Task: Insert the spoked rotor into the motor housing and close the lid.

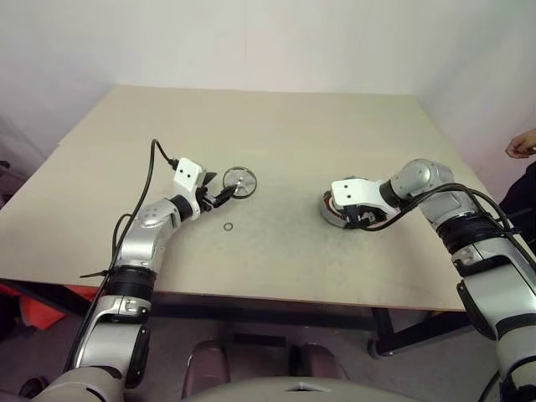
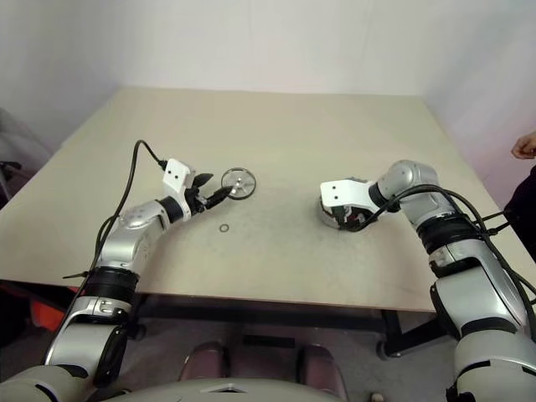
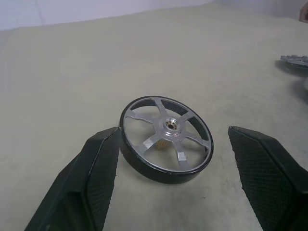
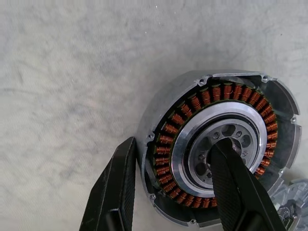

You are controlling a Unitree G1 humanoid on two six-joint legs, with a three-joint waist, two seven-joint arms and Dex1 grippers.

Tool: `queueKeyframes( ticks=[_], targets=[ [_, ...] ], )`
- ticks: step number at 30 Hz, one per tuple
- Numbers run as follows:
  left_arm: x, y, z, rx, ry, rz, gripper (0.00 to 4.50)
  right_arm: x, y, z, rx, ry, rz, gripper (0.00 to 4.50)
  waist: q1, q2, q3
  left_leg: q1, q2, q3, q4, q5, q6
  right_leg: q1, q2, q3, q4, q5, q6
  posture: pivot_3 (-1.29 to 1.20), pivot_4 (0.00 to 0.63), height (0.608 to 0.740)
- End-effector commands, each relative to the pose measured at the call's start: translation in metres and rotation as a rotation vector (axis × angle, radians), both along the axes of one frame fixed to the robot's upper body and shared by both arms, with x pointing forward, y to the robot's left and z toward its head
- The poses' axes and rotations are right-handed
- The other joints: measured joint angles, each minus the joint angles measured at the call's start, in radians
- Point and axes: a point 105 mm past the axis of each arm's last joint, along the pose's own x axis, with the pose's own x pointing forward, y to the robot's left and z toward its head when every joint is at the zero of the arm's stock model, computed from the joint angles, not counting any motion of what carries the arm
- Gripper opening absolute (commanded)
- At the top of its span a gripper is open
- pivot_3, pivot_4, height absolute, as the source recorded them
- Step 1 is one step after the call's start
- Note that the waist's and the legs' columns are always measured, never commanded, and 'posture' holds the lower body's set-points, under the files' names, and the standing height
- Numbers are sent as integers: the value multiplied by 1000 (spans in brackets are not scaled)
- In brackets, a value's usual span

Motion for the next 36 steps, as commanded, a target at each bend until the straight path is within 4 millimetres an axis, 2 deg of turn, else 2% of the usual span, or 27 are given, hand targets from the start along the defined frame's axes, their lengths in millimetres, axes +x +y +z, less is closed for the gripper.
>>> queueKeyframes(
  ticks=[1,9,18,25,30,32,36],
  targets=[
    [4,-2,17,5,-62,-9,3788,6,28,23,81,-88,46,2092,-4,0,0,0,0,0,-1,0,-1,-1,0,0,0,0,0,0,0,740],
    [4,0,16,9,-62,-4,3788,12,52,29,117,-133,49,2092,6,1,0,-3,-1,0,-1,1,-1,-3,-1,-1,0,0,-1,0,0,740],
    [3,2,16,12,-61,2,3788,-5,71,20,136,-98,109,2092,5,1,1,-3,0,0,-1,1,-2,-3,-1,-2,0,0,-1,0,0,740],
    [4,1,17,12,-65,2,3788,-12,71,6,122,-46,106,2092,4,1,1,-3,0,0,-1,1,-2,-3,-1,-1,0,0,-1,0,0,740],
    [4,2,18,14,-67,4,3788,-5,74,10,147,-79,77,3741,3,1,1,-3,0,0,-1,2,-2,-3,-1,-1,1,0,-1,0,0,740],
    [5,3,18,15,-67,7,3788,-5,74,13,150,-80,82,3741,2,1,1,-3,0,0,-1,2,-2,-3,-1,-1,1,0,-1,0,0,740],
    [5,3,18,15,-68,8,3788,-4,73,15,150,-104,85,4477,2,1,1,-3,0,0,-1,2,-2,-3,-1,-1,1,0,-1,0,0,740]
  ],
)
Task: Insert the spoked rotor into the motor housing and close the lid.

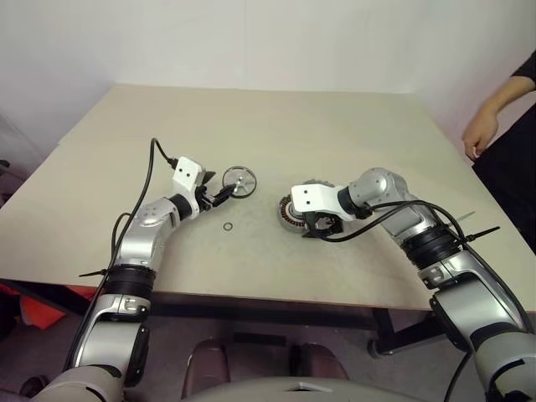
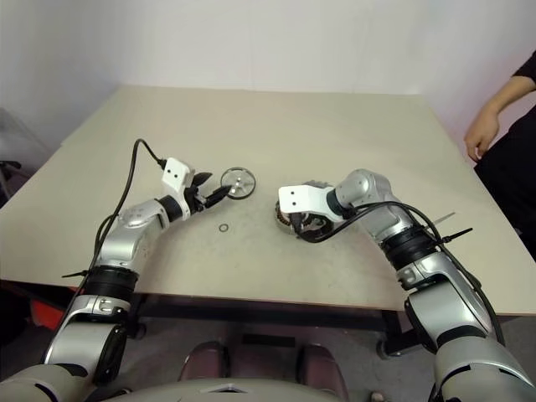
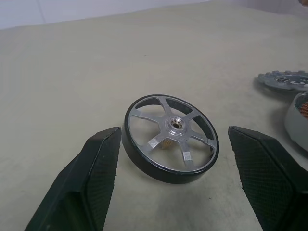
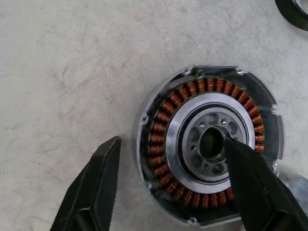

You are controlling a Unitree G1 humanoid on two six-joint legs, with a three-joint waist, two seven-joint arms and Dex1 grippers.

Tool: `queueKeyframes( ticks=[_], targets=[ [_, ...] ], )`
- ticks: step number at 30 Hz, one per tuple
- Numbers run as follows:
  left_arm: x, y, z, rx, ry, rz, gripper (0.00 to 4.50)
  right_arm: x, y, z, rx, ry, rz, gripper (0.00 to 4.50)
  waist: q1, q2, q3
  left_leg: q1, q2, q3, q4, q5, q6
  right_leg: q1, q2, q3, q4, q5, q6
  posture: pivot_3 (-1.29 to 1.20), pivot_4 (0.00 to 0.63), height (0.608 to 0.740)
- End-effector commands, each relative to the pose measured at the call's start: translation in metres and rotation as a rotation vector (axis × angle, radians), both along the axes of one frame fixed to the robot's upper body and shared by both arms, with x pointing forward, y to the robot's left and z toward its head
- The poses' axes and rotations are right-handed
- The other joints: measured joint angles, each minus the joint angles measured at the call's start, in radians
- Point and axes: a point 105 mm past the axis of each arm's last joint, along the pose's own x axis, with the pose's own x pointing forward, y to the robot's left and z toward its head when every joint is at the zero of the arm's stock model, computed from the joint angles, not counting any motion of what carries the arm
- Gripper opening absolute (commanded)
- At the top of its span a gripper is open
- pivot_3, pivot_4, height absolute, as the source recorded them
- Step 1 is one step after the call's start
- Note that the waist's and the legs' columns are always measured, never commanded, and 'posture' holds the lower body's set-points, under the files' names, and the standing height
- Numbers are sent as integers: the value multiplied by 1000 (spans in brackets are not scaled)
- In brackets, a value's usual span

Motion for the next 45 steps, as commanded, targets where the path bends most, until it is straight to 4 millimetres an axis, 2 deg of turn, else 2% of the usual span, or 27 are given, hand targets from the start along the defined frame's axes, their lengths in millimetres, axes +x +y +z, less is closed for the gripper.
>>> queueKeyframes(
  ticks=[1,11,15,18,20,24,27,32,40,45],
  targets=[
    [3,1,16,3,-62,-1,3788,4,2,19,28,-73,14,4477,0,0,0,0,0,0,0,0,0,0,0,0,0,0,0,0,0,740],
    [1,-2,16,-17,-41,-29,3788,-9,8,32,95,-80,29,4477,1,0,0,0,0,0,0,0,0,0,0,0,1,0,0,0,0,740],
    [0,9,17,-1,-31,-29,3788,-5,30,65,301,-100,-57,4477,-3,0,0,1,0,0,0,0,-1,0,0,1,1,0,0,0,0,740],
    [2,32,17,35,-24,11,3788,-1,55,93,515,-118,-137,4477,-6,0,0,4,0,0,-2,1,-2,0,1,2,3,0,0,0,0,740],
    [3,45,18,55,-22,33,3788,0,66,102,633,-86,-205,4477,-5,0,0,6,0,0,-5,3,-5,0,1,2,4,-1,-1,0,0,740],
    [5,66,22,82,-26,78,3788,-1,75,90,682,-59,-264,4477,7,0,0,6,0,-1,-7,6,-10,0,1,0,4,-2,-2,0,0,740],
    [5,73,22,95,-27,95,3788,-6,79,78,678,-29,-290,4477,18,0,0,5,-1,-1,-8,7,-12,0,0,0,2,-2,-2,0,0,740],
    [6,67,20,87,-29,86,3788,-17,82,58,627,-8,-286,4477,23,0,0,6,0,-1,-10,8,-13,0,0,-1,2,-2,-2,0,0,740],
    [7,54,16,73,-26,63,3788,-18,79,54,606,-6,-295,4477,22,0,0,7,0,-1,-12,10,-17,0,0,-1,2,-2,-2,0,0,740],
    [8,53,16,69,-29,61,3788,-16,78,53,603,-6,-302,4477,22,0,0,7,0,-1,-13,10,-17,0,0,-1,2,-2,-2,0,0,740]
  ],
)
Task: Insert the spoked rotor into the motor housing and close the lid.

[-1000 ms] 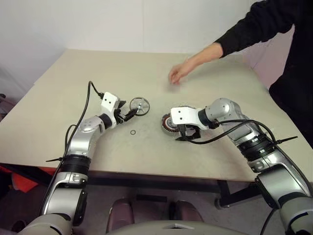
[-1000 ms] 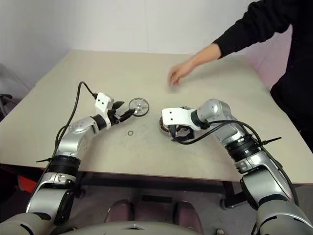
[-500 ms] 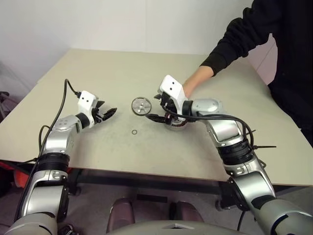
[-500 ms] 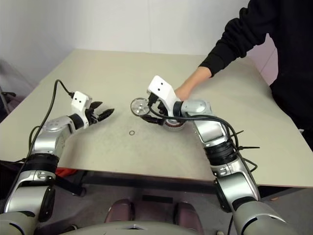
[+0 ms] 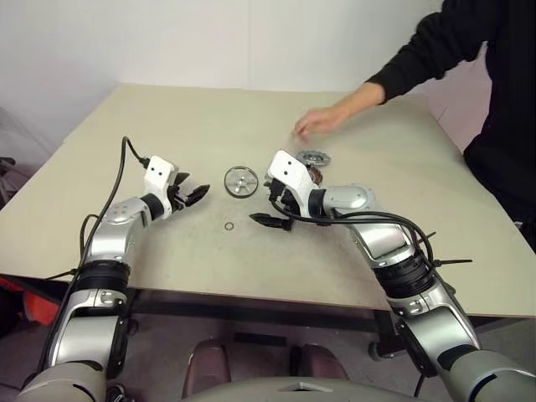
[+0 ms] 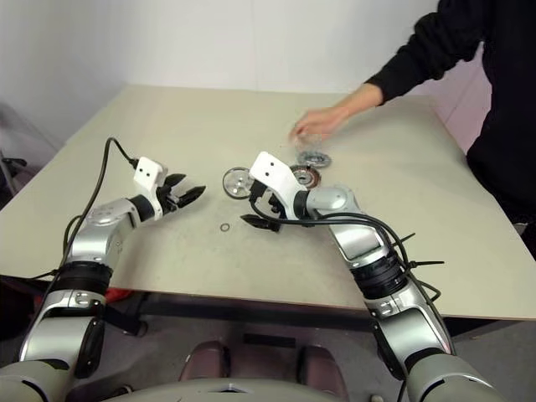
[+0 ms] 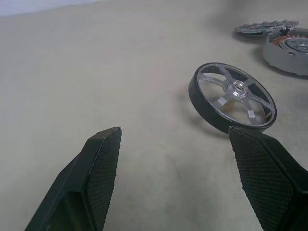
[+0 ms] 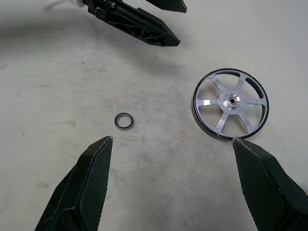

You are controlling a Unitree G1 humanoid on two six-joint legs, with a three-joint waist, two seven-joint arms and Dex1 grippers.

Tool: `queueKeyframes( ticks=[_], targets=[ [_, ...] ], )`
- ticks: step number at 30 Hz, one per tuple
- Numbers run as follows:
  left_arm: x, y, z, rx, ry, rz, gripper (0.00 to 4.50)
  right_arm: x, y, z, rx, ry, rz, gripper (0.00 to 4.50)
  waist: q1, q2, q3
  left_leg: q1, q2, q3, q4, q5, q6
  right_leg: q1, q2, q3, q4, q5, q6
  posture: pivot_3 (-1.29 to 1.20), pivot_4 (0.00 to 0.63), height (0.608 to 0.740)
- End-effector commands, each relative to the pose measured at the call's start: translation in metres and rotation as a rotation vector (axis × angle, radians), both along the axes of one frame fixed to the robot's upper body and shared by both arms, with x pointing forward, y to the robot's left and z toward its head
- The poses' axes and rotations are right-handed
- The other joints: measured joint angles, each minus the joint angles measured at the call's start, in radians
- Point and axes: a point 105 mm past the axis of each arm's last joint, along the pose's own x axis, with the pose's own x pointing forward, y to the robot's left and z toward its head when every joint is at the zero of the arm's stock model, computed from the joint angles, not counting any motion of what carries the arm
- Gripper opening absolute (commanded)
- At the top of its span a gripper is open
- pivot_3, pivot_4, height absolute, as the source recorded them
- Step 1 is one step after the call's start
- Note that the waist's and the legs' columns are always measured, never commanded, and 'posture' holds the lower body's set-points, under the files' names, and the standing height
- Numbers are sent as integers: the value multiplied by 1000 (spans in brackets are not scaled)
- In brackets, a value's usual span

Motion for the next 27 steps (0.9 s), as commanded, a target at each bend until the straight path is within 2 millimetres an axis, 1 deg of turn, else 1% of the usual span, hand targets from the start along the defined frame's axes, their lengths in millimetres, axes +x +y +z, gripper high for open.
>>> queueKeyframes(
  ticks=[1,3,5,7,11,12,13,17,24,27],
  targets=[
    [4,-2,17,6,-64,-10,3788,0,1,12,17,-43,12,4477,0,0,0,0,0,0,0,0,0,0,0,0,0,0,0,0,0,740],
    [4,-3,17,5,-64,-11,3788,5,-5,9,-2,-42,-6,4477,0,0,0,0,0,0,0,0,0,0,0,0,0,0,0,0,0,740],
    [4,-4,17,3,-65,-13,3788,14,-17,5,-37,-46,-37,4477,0,0,0,0,0,0,0,0,0,0,0,0,0,0,0,0,0,740],
    [4,-6,17,1,-66,-15,3788,29,-36,0,-112,-76,-88,4477,2,0,0,0,0,0,0,0,0,0,0,0,0,0,0,0,0,740],
    [4,-11,16,-4,-67,-23,3788,66,-91,-6,-323,-183,-218,4477,2,0,0,-1,-1,0,1,1,-1,0,-1,0,0,0,0,0,0,740],
    [4,-11,15,-4,-67,-24,3788,72,-101,-5,-349,-197,-238,4477,1,0,0,-1,-1,0,1,1,-2,0,-1,0,0,0,0,0,0,740],
    [4,-12,15,-5,-66,-25,3788,76,-106,-3,-349,-198,-249,4477,1,0,0,-1,-1,0,1,1,-2,0,-1,0,1,0,0,0,0,740],
    [5,-12,14,-6,-66,-25,3788,83,-110,3,-331,-200,-243,4477,-10,0,0,-1,1,0,0,1,-1,0,1,-1,1,-1,-2,0,0,740],
    [6,-13,15,-7,-70,-26,3788,88,-106,-1,-359,-194,-196,4477,-12,0,0,-2,1,0,1,1,0,-1,0,-3,2,-2,-3,0,0,740],
    [6,-15,15,-10,-74,-26,3788,94,-104,-3,-381,-182,-180,4477,-14,0,0,-2,1,0,1,1,0,-1,0,-4,4,-2,-4,0,0,740]
  ],
)
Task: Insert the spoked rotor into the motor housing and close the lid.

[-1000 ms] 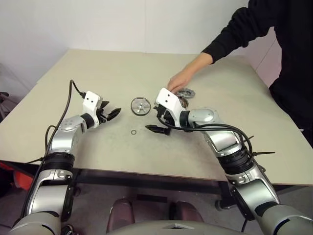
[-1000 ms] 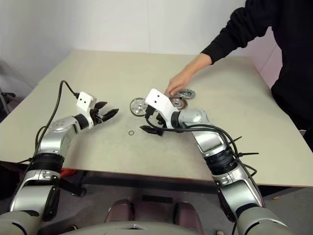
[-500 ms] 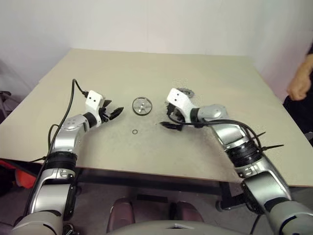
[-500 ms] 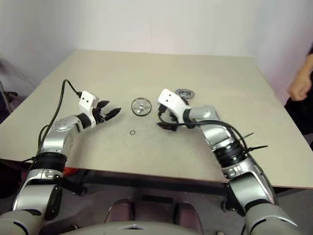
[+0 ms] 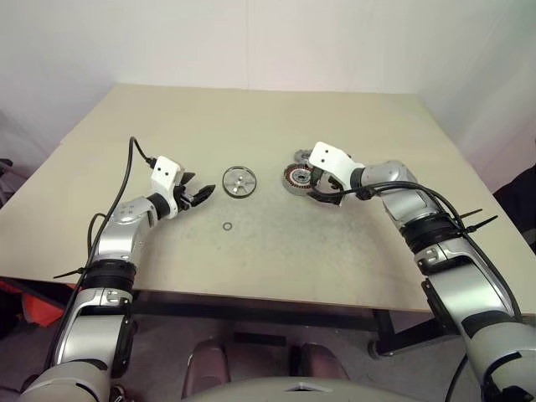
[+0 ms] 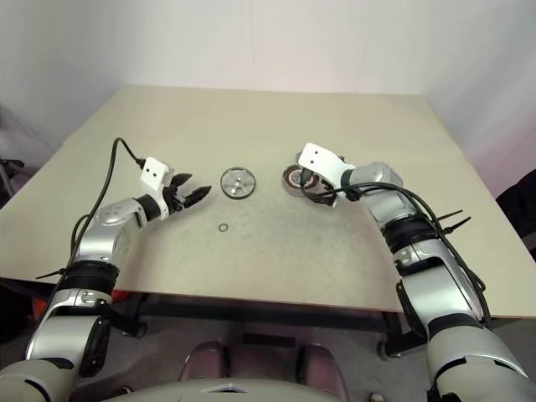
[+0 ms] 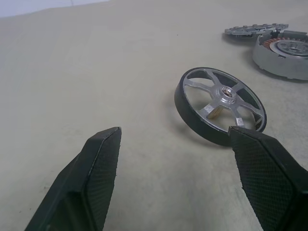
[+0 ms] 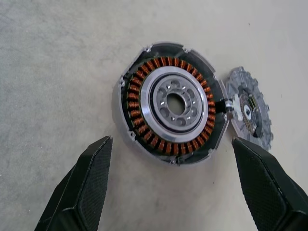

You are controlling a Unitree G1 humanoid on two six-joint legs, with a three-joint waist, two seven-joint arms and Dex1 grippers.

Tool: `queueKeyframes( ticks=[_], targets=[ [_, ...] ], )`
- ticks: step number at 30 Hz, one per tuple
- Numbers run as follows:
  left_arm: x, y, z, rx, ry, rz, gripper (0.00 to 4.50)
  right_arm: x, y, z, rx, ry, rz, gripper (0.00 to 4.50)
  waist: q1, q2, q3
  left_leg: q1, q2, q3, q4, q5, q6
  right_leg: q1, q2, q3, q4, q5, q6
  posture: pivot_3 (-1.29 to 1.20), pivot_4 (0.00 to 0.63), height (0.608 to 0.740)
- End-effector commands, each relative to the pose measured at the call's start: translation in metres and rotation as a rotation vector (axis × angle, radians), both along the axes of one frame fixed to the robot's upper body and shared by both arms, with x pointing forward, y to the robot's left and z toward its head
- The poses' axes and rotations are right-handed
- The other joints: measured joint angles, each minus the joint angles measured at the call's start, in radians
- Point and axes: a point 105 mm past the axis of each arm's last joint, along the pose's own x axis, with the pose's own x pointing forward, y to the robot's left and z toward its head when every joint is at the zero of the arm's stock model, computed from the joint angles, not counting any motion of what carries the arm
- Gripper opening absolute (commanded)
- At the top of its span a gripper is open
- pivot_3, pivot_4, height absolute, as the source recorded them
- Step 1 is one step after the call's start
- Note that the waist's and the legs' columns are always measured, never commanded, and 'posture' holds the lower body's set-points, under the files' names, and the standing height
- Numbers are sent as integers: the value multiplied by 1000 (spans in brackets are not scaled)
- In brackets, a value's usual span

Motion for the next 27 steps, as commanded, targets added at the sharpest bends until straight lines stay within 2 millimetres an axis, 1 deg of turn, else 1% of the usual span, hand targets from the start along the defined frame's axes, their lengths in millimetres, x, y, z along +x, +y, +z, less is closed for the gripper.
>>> queueKeyframes(
  ticks=[1,4,10,20,25,27],
  targets=[
    [5,-4,18,-2,-68,-8,3788,10,5,14,-17,-31,31,4477,-2,0,0,0,0,0,0,0,0,0,0,0,1,0,0,0,0,740],
    [4,-4,18,-4,-70,-4,3788,14,5,4,-43,-3,32,4477,-4,0,0,0,1,0,0,1,1,0,0,-2,1,0,-1,0,0,740],
    [1,-1,16,-6,-69,7,3788,13,13,-7,-79,27,75,4477,-4,0,0,-2,5,0,0,1,1,0,0,-7,2,-3,-4,0,0,740],
    [-1,-1,14,-7,-64,10,3788,14,27,-2,-72,20,124,4477,-4,0,0,-2,7,0,0,1,2,0,1,-10,5,-4,-6,0,0,740],
    [-1,-2,14,-6,-63,8,3788,13,33,-7,-62,56,122,4477,-5,0,0,-2,8,0,0,1,2,0,1,-10,5,-4,-6,0,0,740],
    [-1,-2,14,-5,-64,9,3788,15,32,-8,-57,62,99,4085,-5,0,0,-2,8,0,0,1,2,0,1,-10,5,-4,-6,0,0,740]
  ],
)
